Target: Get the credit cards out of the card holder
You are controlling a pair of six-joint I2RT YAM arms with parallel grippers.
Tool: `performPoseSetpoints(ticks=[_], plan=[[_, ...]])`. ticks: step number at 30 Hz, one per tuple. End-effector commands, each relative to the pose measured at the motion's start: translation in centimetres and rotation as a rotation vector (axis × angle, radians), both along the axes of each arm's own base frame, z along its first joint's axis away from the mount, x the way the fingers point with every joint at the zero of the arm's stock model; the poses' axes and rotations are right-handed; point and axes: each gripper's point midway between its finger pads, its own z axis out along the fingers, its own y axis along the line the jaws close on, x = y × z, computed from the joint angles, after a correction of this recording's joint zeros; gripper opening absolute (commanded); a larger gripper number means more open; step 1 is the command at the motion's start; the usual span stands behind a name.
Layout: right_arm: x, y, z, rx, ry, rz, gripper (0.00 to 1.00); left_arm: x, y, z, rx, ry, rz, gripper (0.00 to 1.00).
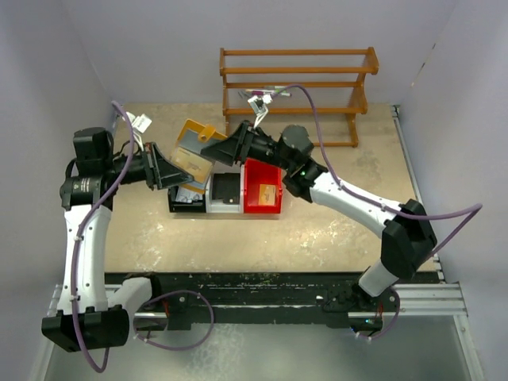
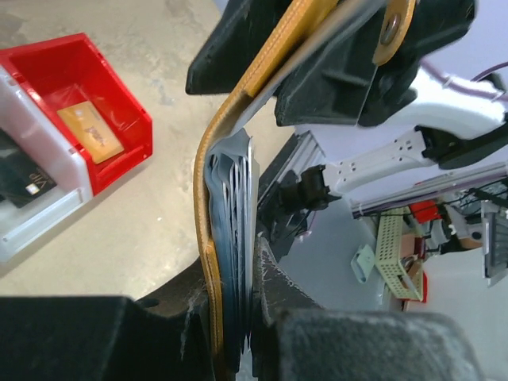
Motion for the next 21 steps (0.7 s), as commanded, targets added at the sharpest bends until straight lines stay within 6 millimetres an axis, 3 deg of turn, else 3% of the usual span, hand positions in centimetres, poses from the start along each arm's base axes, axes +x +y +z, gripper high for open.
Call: performPoseSetpoints(ticks=[1,7,12,14,17,19,21], plan=[[-2.3,0.7,-1.4,-0.212,-0.144,0.247,0.48,-1.0,0.6,-1.1,0.107,-0.041,-0.025,0.02],[-1.6,0.0,-0.3,-0.226,-0.221,0.249,0.40,-1.9,0.4,-1.8,0.105,-0.019,-0.070,0.02],[-2.5,0.0,0.7,-0.219,-0.287,0.332,0.32,-2.2,0.5,-2.0,0.125,-0.027,-0.098,0.02],[-2.8,0.1,0.7,-0.221,-0.298,0.359,0.23,-2.0,0.6,-2.1,0.142,-0.021,-0.092,0.01],[-2.6,0.2,0.5,-0.225,-0.284,0.364,0.00,-1.7,0.8,-1.8,0.155,-0.025,-0.075,0.03],[-2.5,0.4,0.3,-0.219,-0.255,0.359,0.00,-1.7,0.7,-1.3,0.145,-0.044,-0.080,0.18],[-2.5,0.3,1.1,-0.173,-0.237,0.337,0.00,-2.0,0.4,-0.6,0.124,-0.067,-0.095,0.52]])
